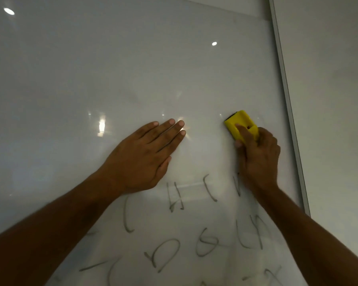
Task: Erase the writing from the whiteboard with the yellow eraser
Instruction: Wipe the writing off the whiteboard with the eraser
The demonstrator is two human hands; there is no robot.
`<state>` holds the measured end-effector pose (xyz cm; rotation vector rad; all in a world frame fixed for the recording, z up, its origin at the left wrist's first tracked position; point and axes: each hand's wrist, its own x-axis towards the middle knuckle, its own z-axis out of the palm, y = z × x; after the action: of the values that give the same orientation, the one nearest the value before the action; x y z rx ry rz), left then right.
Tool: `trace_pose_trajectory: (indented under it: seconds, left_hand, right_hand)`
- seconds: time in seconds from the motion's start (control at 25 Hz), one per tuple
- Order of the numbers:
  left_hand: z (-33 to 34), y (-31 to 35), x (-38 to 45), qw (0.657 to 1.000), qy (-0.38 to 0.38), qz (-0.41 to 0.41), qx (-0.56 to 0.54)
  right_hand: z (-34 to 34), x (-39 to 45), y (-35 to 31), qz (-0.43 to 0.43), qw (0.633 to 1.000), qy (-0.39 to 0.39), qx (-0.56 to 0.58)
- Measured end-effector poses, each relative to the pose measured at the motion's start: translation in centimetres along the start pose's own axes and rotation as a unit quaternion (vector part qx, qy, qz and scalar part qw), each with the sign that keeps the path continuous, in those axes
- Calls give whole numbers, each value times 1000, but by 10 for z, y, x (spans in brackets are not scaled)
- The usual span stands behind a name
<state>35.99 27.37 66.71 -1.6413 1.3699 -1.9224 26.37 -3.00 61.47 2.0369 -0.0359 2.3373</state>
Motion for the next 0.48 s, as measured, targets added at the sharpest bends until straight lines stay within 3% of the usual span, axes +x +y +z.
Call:
trace_pose_trajectory:
  seconds: [0.04,0.12,0.16,0.28,0.32,0.44,0.48]
  left_hand:
    - [2,2,3,1000,-1,-4,-2]
    - [6,5,12,1000,-1,-2,-2]
    - [7,7,16,1000,0,2,-3]
    - [9,9,25,1000,2,-1,-4]
    - [9,10,26,1000,1,-4,-4]
    - [11,11,30,1000,-4,7,1]
    - [11,10,32,1000,-3,13,1]
  right_hand:
    - [4,-8,-3,-39,999,9,-22]
    - [1,-19,8,-247,967,-46,-39]
    - [-3,-11,20,-274,959,-60,-43]
    - [-4,3,23,16,1000,17,-7]
    - [-1,-7,15,8,1000,24,-19]
    - [-6,-42,24,-230,972,-43,-30]
    - [-10,-41,34,-186,981,-38,-36]
